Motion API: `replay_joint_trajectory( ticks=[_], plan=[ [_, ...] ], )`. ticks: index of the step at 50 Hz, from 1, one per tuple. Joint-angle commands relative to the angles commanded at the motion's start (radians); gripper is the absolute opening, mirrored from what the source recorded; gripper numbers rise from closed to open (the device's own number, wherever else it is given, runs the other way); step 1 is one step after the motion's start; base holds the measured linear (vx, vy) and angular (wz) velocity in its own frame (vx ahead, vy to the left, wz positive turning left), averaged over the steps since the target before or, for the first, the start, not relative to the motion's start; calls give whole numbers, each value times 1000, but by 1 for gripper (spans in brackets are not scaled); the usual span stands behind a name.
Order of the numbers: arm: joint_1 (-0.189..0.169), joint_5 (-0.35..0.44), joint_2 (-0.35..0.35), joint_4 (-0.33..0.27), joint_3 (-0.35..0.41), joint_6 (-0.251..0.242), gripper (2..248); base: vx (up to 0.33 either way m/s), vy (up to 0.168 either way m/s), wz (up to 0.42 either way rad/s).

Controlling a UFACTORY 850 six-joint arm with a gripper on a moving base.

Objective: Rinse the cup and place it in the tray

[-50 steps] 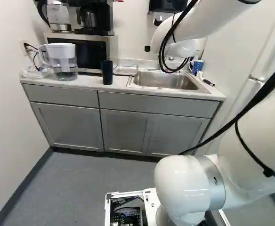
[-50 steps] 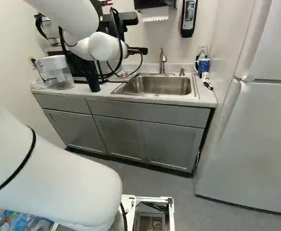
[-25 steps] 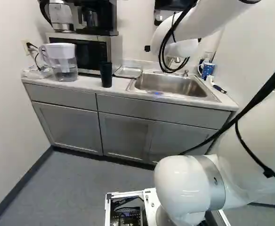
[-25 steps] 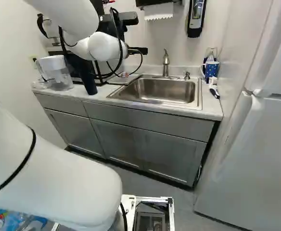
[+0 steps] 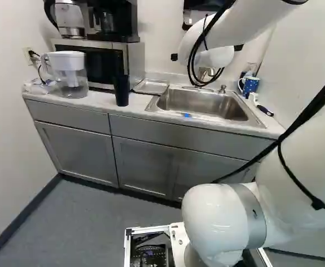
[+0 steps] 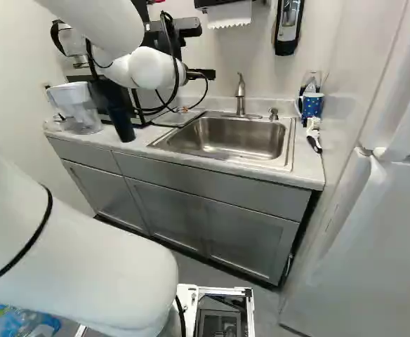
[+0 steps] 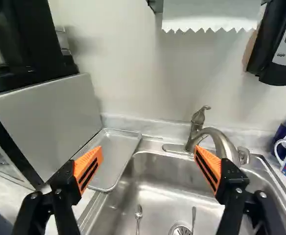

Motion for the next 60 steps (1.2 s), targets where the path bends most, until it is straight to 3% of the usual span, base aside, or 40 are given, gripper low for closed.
replay_joint_trajectory(
  ticks=[21, 42, 60],
  plan=[
    [0, 0, 0, 0, 0, 0, 247, 83, -78, 5],
    [0, 0, 0, 0, 0, 0, 247, 5, -5, 1],
    [-20, 0, -65, 0, -58, 0, 247, 0, 0, 0]
  ],
)
